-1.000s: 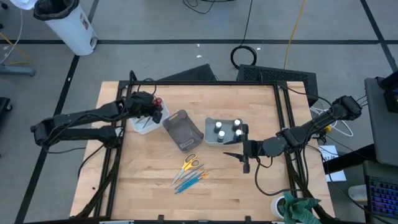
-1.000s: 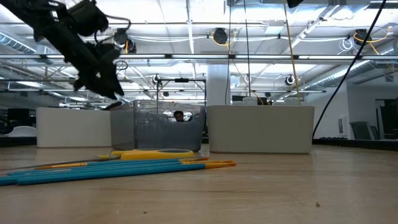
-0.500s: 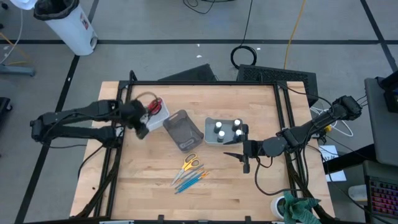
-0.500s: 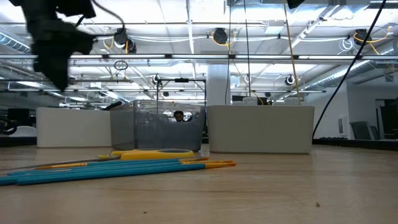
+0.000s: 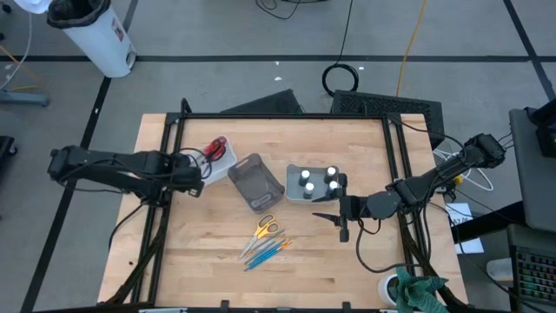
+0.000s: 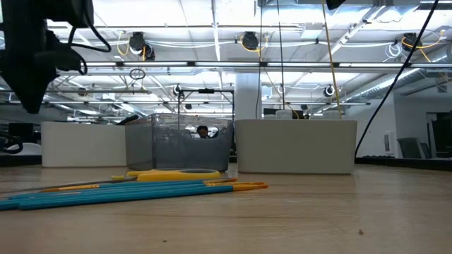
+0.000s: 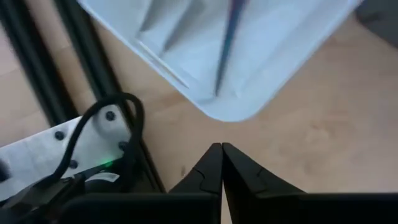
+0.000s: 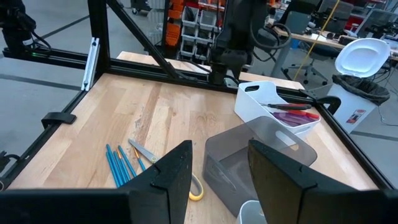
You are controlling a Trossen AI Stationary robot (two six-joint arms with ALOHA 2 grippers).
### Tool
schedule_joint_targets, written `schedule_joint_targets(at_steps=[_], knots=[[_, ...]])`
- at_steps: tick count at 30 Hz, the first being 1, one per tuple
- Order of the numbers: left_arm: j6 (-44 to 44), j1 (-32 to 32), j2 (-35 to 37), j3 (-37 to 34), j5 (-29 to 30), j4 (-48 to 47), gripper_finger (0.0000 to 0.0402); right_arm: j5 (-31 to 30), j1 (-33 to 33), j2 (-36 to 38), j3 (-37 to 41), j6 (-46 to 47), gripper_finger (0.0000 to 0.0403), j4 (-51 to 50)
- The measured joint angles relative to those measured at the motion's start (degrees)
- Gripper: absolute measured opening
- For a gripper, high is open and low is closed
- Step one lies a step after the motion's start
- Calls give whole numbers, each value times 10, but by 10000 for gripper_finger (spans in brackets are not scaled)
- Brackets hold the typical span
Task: Pick & Place Paint Supplies
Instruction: Adjust the white bin
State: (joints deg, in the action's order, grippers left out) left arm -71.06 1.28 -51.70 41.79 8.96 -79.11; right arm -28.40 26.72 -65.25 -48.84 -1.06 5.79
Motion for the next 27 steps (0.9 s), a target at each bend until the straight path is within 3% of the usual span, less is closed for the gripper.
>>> schedule_joint_targets(at_steps=[17,27], knots=[[-31,-3,-154,-1,27,2,4,0,0,0,0,0,146,0],[0,-13,-174,0,36,28,5,0,0,0,0,0,146,0]])
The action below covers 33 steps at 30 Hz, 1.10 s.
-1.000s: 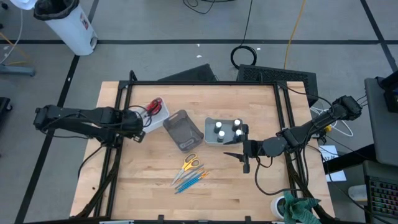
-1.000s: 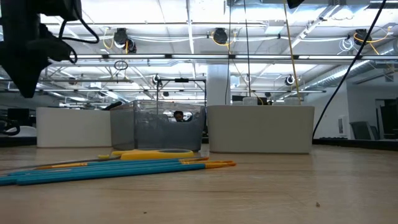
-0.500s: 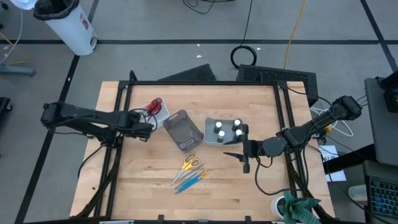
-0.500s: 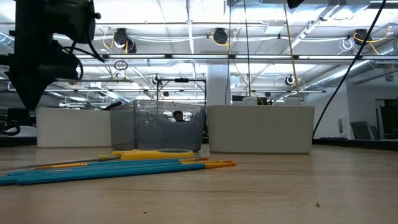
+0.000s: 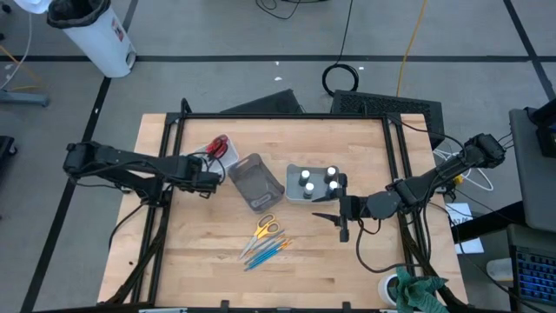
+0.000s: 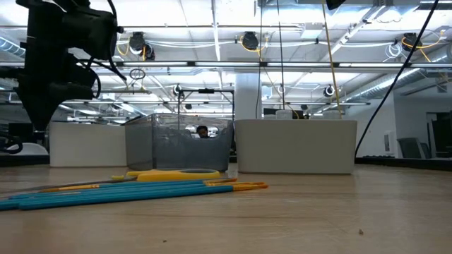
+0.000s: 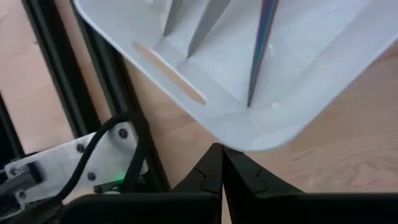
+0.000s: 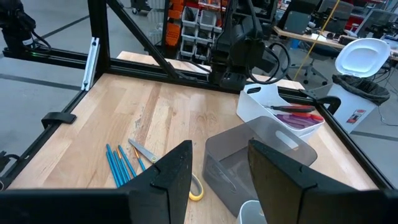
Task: Pick & Place Paint Supplies
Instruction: Adjust the white bin, then put the yellow scissors into the white bin
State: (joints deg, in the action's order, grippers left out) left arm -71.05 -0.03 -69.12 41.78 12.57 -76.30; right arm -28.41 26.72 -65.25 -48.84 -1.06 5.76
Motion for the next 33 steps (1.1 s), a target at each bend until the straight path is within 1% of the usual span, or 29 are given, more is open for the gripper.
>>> schedule_joint_targets(at_steps=[7,10,15,20,23,27,33], knots=[[6,0,3,0,-3,-3,19,0,0,0,0,0,146,0],[11,0,5,0,-4,-2,17,0,0,0,0,0,146,0],[18,0,5,0,-4,0,4,0,0,0,0,0,146,0],[20,0,5,0,14,8,15,0,0,0,0,0,146,0],[45,0,5,0,22,31,17,0,0,0,0,0,146,0],[77,0,5,0,25,69,4,0,0,0,0,0,146,0],[90,2,9,0,15,48,17,0,0,0,0,0,146,0]])
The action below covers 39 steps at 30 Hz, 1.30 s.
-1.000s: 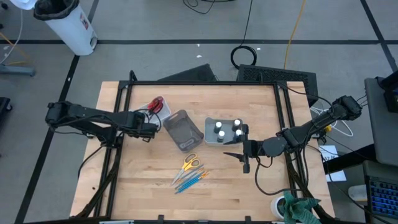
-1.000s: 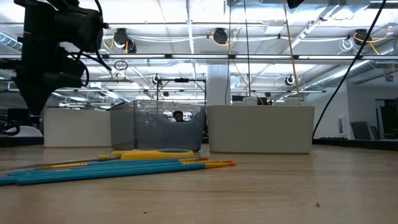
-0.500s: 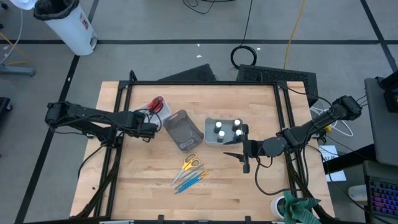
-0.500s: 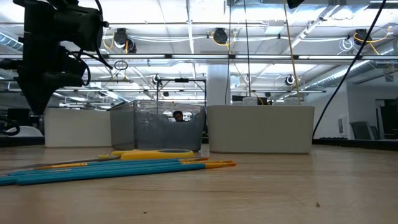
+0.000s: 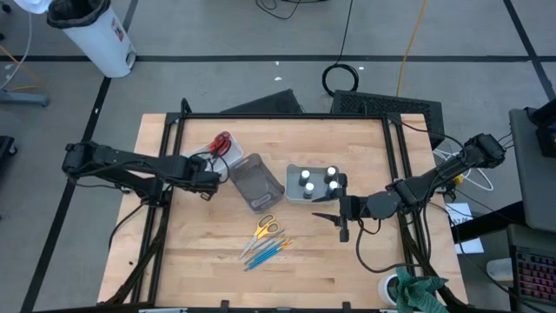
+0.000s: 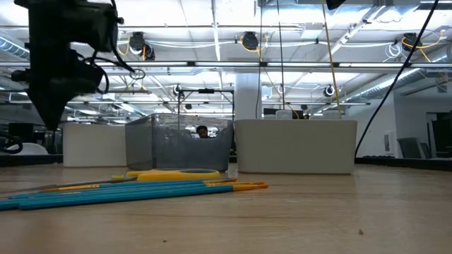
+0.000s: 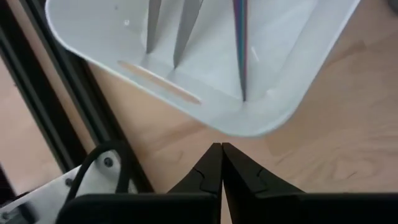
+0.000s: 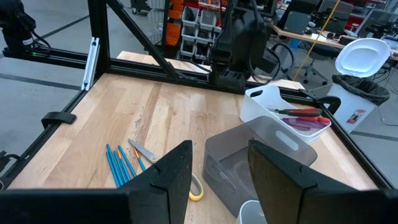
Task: Pick & Place Paint Supplies
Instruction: Put the yellow scissors into the white bin
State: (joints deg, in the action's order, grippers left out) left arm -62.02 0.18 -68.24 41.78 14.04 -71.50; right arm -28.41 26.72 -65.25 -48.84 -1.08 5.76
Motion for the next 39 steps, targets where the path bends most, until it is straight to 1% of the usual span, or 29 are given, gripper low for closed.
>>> schedule_joint_targets(at_steps=[2,4,6,9,10,12,15,17,20,23,26,30,31,33,35,36,39], knots=[[-5,7,18,1,0,-11,13,0,0,0,0,0,146,0],[-12,16,33,11,3,-20,5,0,0,0,0,0,146,0],[-16,32,55,27,10,-18,5,0,0,0,0,-1,146,0],[1,71,86,55,31,24,12,0,0,0,0,-2,146,0],[18,90,94,63,40,55,12,0,0,0,0,-2,146,0],[75,129,109,71,56,148,8,0,0,0,0,-2,146,0],[186,185,118,73,59,322,5,0,0,0,0,-2,146,0],[257,217,111,73,54,428,12,0,0,0,0,-2,146,0],[339,257,77,73,45,546,26,0,0,0,0,0,146,0],[379,283,22,73,41,634,42,0,0,0,0,0,146,0],[412,286,-38,73,36,703,68,0,0,0,0,0,146,0],[448,269,-111,95,12,705,115,0,0,0,0,0,146,0],[457,264,-127,103,-3,697,127,0,0,0,0,0,146,0],[476,253,-161,118,-53,683,146,0,0,0,0,-1,146,0],[492,245,-194,127,-94,682,160,0,0,0,0,-2,146,0],[501,241,-208,130,-104,681,164,0,0,0,0,-2,146,0],[521,228,-246,141,-111,683,169,0,0,0,0,-3,146,0]])
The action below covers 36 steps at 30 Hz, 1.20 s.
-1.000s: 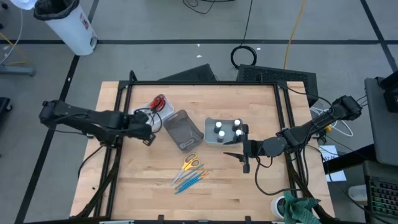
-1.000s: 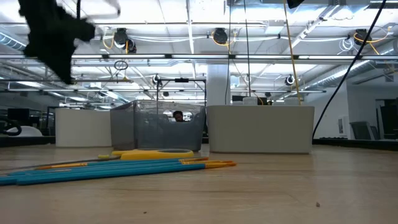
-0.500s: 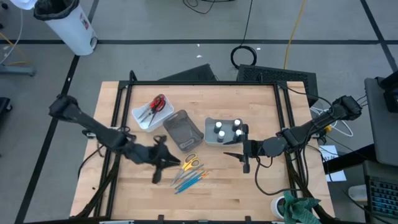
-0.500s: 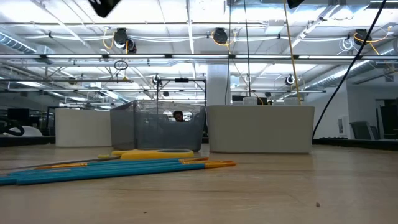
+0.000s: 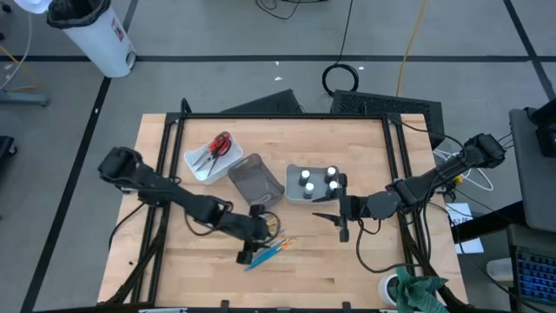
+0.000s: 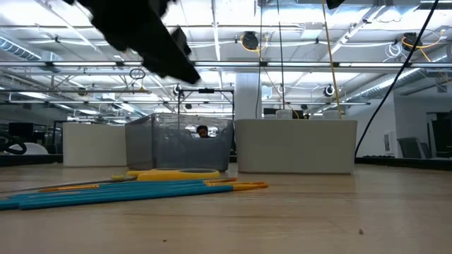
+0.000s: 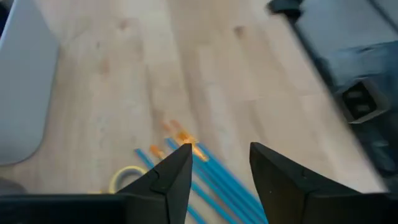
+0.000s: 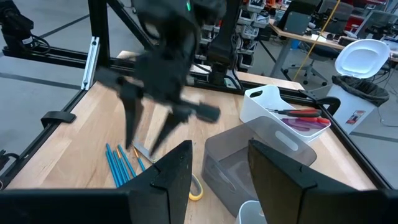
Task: Pick & Place Paint Supplies
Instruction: Put the yellow scissors into the white bin
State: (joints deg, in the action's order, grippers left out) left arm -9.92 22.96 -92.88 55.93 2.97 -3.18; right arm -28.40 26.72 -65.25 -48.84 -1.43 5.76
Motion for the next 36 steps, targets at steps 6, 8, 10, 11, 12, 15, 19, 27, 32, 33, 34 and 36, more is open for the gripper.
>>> schedule_joint_targets(at_steps=[6,8,10,11,12,15,19,27,32,33,34,36], knots=[[6,-33,-58,10,0,3,170,0,0,0,0,-1,146,0],[1,-41,-72,11,0,3,170,0,0,0,0,-1,146,0],[-11,-48,-85,11,0,3,170,0,0,0,0,-1,146,0],[-12,-51,-90,11,0,2,170,0,0,0,0,-1,146,0],[-13,-52,-96,11,0,1,170,0,0,0,0,-1,146,0],[-13,-56,-110,11,0,0,170,0,0,0,0,-1,146,0],[-16,-57,-124,12,-1,3,170,0,0,0,0,-1,146,0],[-13,-57,-125,12,-1,3,170,0,0,0,0,-1,146,0],[23,-57,-120,12,13,-3,170,0,0,0,0,-1,146,0],[28,-57,-116,15,21,-9,170,0,0,0,0,-1,146,0],[34,-57,-110,19,28,-12,170,0,0,0,0,-1,146,0],[48,-57,-96,31,43,-17,170,0,0,0,0,-2,146,0]])
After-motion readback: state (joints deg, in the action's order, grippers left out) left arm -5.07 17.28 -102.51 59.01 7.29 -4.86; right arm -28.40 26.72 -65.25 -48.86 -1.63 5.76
